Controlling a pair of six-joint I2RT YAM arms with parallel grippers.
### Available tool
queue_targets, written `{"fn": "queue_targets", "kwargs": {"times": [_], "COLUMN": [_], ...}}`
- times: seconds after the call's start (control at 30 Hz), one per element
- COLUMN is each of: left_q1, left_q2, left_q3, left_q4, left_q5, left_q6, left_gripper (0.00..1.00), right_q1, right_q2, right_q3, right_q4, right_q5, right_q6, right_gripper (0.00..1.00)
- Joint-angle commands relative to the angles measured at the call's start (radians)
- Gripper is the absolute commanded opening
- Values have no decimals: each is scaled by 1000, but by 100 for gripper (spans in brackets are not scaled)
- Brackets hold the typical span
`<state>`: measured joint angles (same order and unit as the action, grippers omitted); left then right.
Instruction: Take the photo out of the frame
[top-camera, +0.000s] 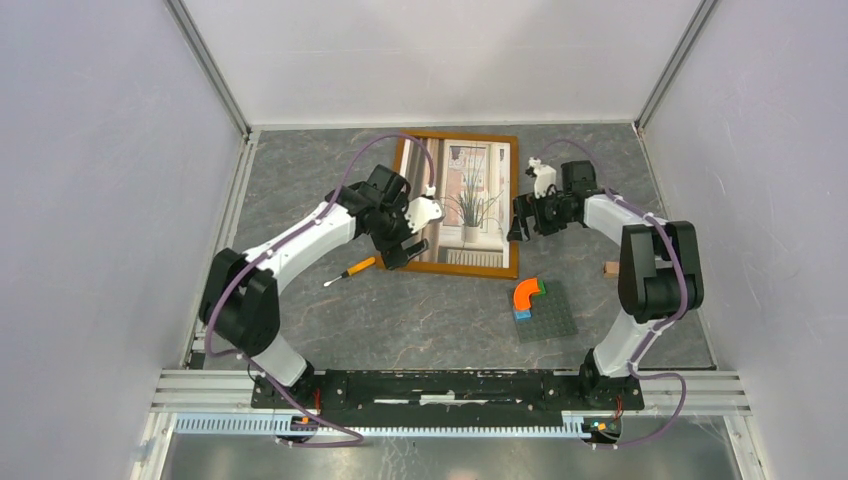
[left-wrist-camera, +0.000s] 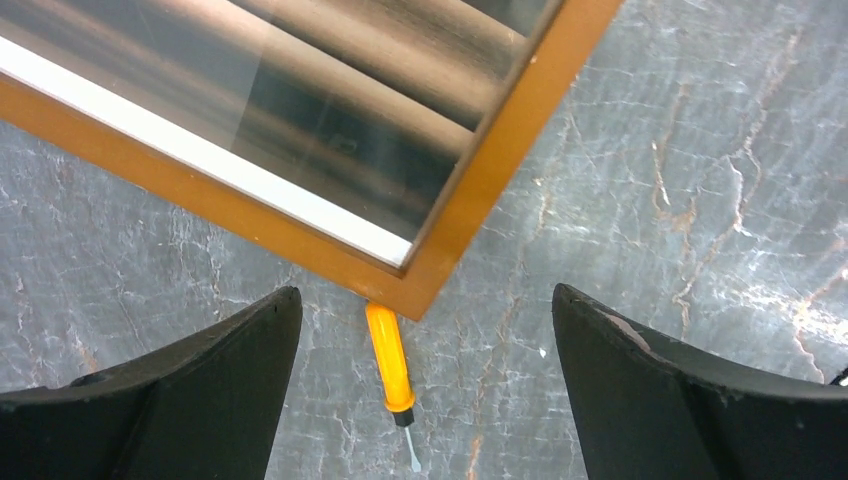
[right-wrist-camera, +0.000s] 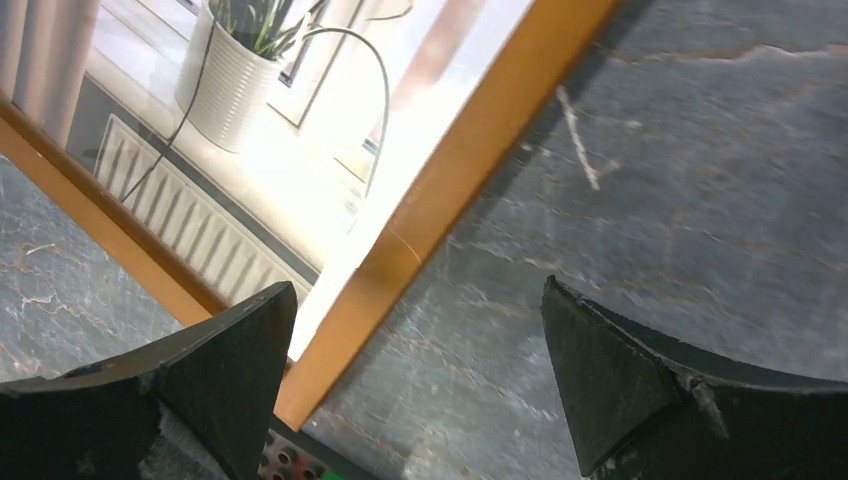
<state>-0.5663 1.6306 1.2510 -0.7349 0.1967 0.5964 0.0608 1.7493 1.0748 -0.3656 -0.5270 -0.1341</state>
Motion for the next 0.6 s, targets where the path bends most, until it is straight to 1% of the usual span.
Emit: {"fn": "queue_targets", "kwargs": {"times": [0.0, 0.07, 0.23, 0.33, 0.43, 0.57], "left_q1": [-20, -51, -182, -238, -282, -318], "left_q2": [-63, -53, 21, 118, 213, 305], "left_q3": [-56, -61, -43, 29, 123, 208], "left_q4": [43, 48, 102, 114, 73, 34], "left_q5": [57, 62, -30, -62, -76, -99], "left_q6": [20, 47, 106, 112, 142, 142], "left_gripper": [100, 100, 99, 93, 83, 79], "right_q1": [32, 38, 46, 46, 45, 41], "right_q2": [54, 79, 118, 134, 155, 185], "right_q3": [44, 59, 94, 127, 173, 211], "right_q4": [66, 67, 53, 36, 13, 21], "right_q5": [-21, -41, -95, -95, -130, -156], "right_q6": [59, 67, 56, 50, 41, 65], "right_gripper": [98, 98, 98, 98, 98, 98]}}
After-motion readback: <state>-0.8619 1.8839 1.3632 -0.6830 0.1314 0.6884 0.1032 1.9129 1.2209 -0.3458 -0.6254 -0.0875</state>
